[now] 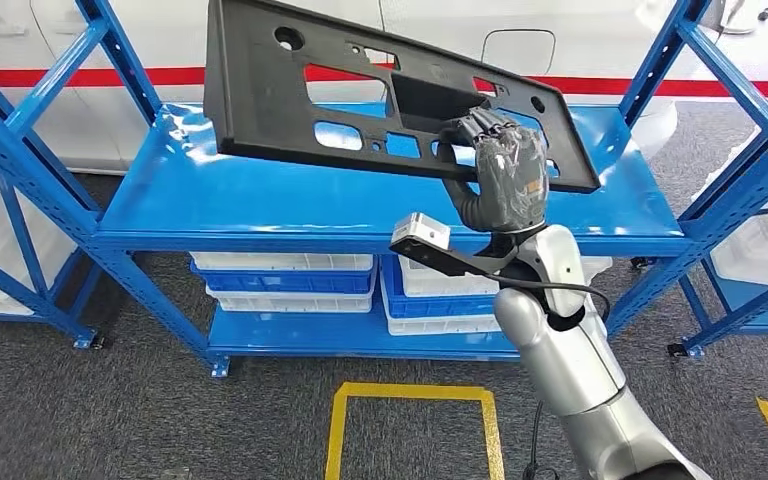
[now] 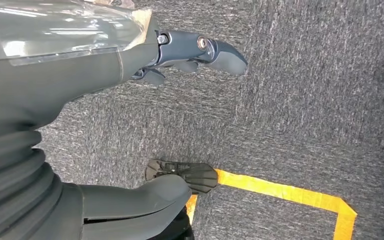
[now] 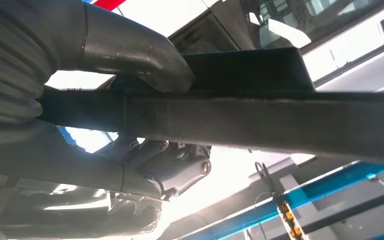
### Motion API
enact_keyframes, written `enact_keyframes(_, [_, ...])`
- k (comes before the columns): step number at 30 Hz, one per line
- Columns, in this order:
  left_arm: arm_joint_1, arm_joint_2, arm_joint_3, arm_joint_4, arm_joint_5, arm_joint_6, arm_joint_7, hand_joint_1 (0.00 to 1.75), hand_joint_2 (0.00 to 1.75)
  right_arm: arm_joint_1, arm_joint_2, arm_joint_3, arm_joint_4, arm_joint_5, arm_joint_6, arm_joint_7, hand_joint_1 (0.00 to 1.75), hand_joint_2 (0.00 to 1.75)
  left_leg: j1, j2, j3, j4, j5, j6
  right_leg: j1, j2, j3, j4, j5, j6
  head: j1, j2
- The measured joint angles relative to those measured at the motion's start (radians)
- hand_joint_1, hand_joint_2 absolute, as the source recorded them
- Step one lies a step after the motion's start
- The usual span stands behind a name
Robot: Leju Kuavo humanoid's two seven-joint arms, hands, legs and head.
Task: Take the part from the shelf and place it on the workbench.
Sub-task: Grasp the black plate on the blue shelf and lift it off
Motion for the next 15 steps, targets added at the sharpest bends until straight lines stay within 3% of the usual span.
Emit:
enact_keyframes(2, [0.003,0.004,0.002,0.0,0.0,0.0,0.0,0.0,1.75,-0.005,-0.003,-0.001,0.0,-0.007,0.0,0.0,1.75,1.75,0.005,-0.002,-0.013,0.016,-0.024,-0.011,-0.007,-0.003,-0.011,0.0,0.016,-0.02,-0.001,0.0])
enact_keyframes(4, [0.004,0.007,0.004,0.001,0.001,0.0,0.0,0.0,1.75,-0.011,-0.003,-0.001,0.0,-0.008,0.001,-0.001,1.75,1.75,0.01,-0.003,-0.041,0.1,-0.115,-0.024,-0.012,-0.006,-0.03,0.0,0.04,-0.037,-0.003,0.0])
enact_keyframes(6, [0.004,0.008,0.006,0.001,0.001,0.0,-0.001,0.0,1.75,-0.012,-0.004,0.0,0.0,-0.01,0.001,-0.002,1.75,1.75,0.015,-0.003,-0.071,0.231,-0.201,-0.035,-0.012,-0.006,-0.057,0.002,0.062,-0.04,-0.004,0.0])
enact_keyframes(7, [0.004,0.008,0.006,0.001,0.001,0.0,-0.001,0.0,1.75,-0.012,-0.004,0.0,0.0,-0.012,0.0,-0.002,1.75,1.75,0.017,-0.003,-0.075,0.276,-0.214,-0.038,-0.011,-0.006,-0.07,0.003,0.072,-0.038,-0.004,0.0])
enact_keyframes(8, [0.004,0.009,0.007,0.001,0.001,-0.001,-0.001,0.0,1.75,-0.012,-0.005,0.0,0.0,-0.016,0.0,-0.002,1.75,1.75,0.019,-0.003,-0.063,0.288,-0.207,-0.04,-0.012,-0.006,-0.083,0.004,0.081,-0.035,-0.004,0.0])
enact_keyframes(9, [0.004,0.009,0.008,0.001,0.001,-0.001,-0.002,0.0,1.75,-0.012,-0.006,0.0,0.0,-0.021,-0.001,-0.002,1.75,1.75,0.021,-0.003,-0.032,0.264,-0.187,-0.04,-0.012,-0.006,-0.095,0.005,0.09,-0.032,-0.004,0.0])
enact_keyframes(10, [0.003,0.01,0.009,0.001,0.001,-0.001,-0.004,0.0,1.75,-0.012,-0.007,0.0,0.0,-0.027,-0.002,-0.002,1.75,1.75,0.023,-0.003,0.016,0.208,-0.165,-0.038,-0.013,-0.006,-0.106,0.007,0.098,-0.028,-0.005,0.0])
enact_keyframes(12, [0.0,0.012,0.011,0.001,0.0,-0.002,-0.008,0.0,1.75,-0.015,-0.008,-0.001,0.0,-0.039,-0.005,-0.002,1.75,1.75,0.022,-0.005,0.117,0.072,-0.153,-0.031,-0.011,-0.006,-0.12,0.009,0.113,-0.017,-0.004,0.0])
enact_keyframes(13, [-0.001,0.013,0.012,0.001,0.0,-0.002,-0.01,0.0,1.75,-0.017,-0.008,-0.001,-0.001,-0.043,-0.007,-0.002,1.75,1.75,0.02,-0.006,0.146,0.027,-0.156,-0.025,-0.01,-0.007,-0.124,0.009,0.12,-0.01,-0.003,0.0])
enact_keyframes(15, [-0.002,0.014,0.014,0.001,0.0,-0.002,-0.012,0.0,1.75,-0.022,-0.008,0.0,-0.001,-0.05,-0.009,-0.002,1.75,1.75,0.012,-0.007,0.153,0.0,-0.156,-0.012,-0.01,-0.009,-0.127,0.004,0.136,0.007,-0.001,0.0])
